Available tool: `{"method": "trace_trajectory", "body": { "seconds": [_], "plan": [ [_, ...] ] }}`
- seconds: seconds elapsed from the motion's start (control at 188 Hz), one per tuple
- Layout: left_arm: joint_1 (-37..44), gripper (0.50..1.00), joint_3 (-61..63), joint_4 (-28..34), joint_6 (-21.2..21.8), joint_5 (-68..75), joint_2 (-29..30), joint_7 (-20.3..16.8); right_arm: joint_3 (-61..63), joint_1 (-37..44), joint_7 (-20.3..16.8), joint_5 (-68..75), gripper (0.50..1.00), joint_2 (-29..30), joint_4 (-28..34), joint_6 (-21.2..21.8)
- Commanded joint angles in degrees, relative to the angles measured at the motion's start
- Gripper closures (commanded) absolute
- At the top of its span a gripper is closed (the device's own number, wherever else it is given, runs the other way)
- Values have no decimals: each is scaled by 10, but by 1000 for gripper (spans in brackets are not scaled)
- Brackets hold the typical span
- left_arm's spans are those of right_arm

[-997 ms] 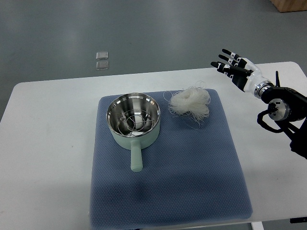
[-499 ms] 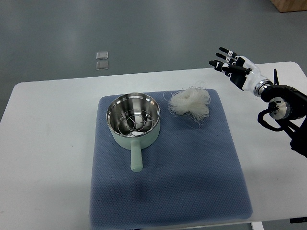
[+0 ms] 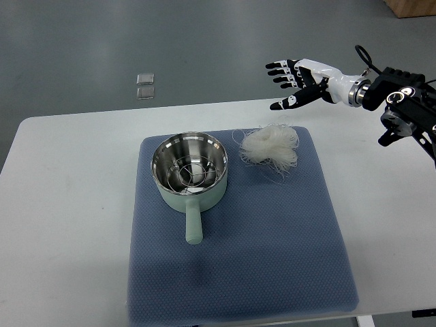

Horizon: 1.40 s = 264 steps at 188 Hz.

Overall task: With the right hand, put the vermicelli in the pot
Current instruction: 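Move the right hand over the white vermicelli bundle and lower it, then close the right hand's fingers around the vermicelli bundle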

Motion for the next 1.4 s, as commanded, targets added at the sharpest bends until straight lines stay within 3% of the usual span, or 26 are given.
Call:
{"method": "trace_trajectory", "body": {
  "seconds": [0.0,0.244,0.711,0.95,1.088,1.167,1.172,1.279,1.31,1.316,1.321,1.326,1.337,1.395],
  "plan": [
    [0,500,0,1,0,0,0,0,-75,51,0,-19,576,-1,3,18],
    [0,500,0,0,0,0,0,0,-183,111,1,-117,576,9,33,25],
    [0,500,0,-1,0,0,0,1,-246,108,1,-261,579,31,32,17],
    [-1,500,-1,-1,0,0,0,1,-276,91,1,-306,591,69,3,-38],
    [0,500,-1,-2,0,0,0,1,-281,74,1,-317,668,81,-26,-70],
    [-1,500,-1,-2,0,0,0,1,-281,71,1,-324,679,81,-33,-76],
    [0,500,-1,-1,0,0,0,1,-280,68,1,-339,707,82,-45,-84],
    [0,500,-1,-1,0,0,0,1,-282,61,0,-360,812,91,-60,-98],
    [0,500,0,-1,0,0,0,1,-284,60,0,-363,889,92,-62,-102],
    [-1,500,-1,-1,0,0,0,0,-286,60,0,-365,934,92,-62,-103],
    [-1,500,-1,-1,0,0,0,0,-286,60,0,-365,934,92,-62,-103],
    [0,500,0,-1,0,0,0,1,-287,60,0,-366,985,92,-62,-103],
    [0,500,0,-1,0,0,0,1,-287,60,0,-367,1000,92,-62,-103],
    [-1,500,-1,-1,0,0,0,1,-285,61,-1,-367,1000,92,-63,-105]
  ]
}}
